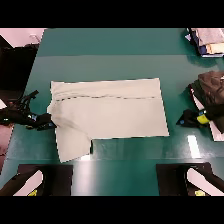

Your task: Fold the shirts.

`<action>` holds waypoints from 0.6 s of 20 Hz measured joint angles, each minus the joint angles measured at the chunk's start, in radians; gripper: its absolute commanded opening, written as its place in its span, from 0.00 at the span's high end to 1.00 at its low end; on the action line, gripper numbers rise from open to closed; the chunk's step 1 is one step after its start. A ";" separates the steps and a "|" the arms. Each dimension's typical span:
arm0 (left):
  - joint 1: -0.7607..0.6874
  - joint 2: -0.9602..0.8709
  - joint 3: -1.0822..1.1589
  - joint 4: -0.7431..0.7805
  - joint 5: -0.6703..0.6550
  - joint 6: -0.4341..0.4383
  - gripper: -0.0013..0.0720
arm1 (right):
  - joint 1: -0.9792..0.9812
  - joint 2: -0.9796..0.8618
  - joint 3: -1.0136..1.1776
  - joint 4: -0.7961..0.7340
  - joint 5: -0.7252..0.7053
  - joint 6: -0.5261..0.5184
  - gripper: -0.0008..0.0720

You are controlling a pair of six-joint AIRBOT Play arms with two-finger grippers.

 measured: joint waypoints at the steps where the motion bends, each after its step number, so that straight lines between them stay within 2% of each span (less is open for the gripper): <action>1: 0.000 0.000 0.005 -0.013 0.003 0.002 0.95 | -0.024 0.005 -0.047 0.003 -0.014 -0.009 0.51; 5: 0.000 0.000 0.013 -0.037 0.010 0.006 0.95 | -0.065 -0.015 -0.185 0.081 -0.080 -0.059 0.51; 10: 0.000 0.000 0.015 -0.047 0.010 0.009 0.95 | -0.016 -0.077 -0.236 0.170 -0.157 -0.086 0.52; 12: 0.000 0.000 0.015 -0.048 0.011 0.009 0.95 | 0.010 -0.085 -0.241 0.180 -0.179 -0.090 0.60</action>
